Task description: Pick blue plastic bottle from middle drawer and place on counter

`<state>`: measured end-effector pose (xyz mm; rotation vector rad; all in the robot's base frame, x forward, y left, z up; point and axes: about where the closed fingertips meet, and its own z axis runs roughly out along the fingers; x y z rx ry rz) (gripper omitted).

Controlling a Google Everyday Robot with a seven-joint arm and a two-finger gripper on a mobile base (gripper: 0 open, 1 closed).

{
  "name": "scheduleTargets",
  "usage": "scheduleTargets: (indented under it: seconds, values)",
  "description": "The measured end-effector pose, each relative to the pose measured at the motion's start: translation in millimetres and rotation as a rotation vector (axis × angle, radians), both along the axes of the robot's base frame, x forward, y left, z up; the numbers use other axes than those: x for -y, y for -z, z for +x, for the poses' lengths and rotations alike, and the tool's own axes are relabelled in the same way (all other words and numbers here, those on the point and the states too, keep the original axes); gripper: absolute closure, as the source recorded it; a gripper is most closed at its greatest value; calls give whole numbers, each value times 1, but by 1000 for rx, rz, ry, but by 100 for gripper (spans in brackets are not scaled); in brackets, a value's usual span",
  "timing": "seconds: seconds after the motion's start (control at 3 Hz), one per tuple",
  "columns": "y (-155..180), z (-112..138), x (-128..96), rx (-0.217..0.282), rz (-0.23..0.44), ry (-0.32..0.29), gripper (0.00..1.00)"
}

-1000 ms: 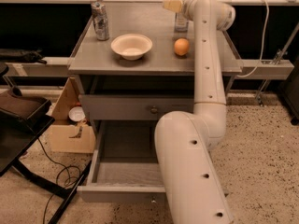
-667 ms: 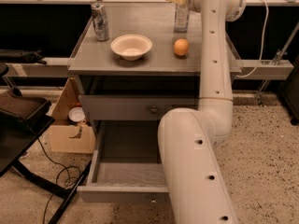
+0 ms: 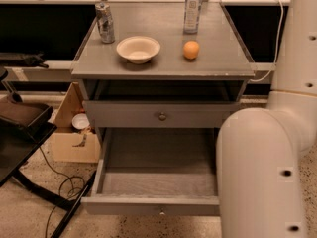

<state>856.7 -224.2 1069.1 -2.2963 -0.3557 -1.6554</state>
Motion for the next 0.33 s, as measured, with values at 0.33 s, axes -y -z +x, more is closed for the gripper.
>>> scheduleTargets:
  seconds: [0.33]
  values:
    - [-34,-72,41,-101,-41,23,0]
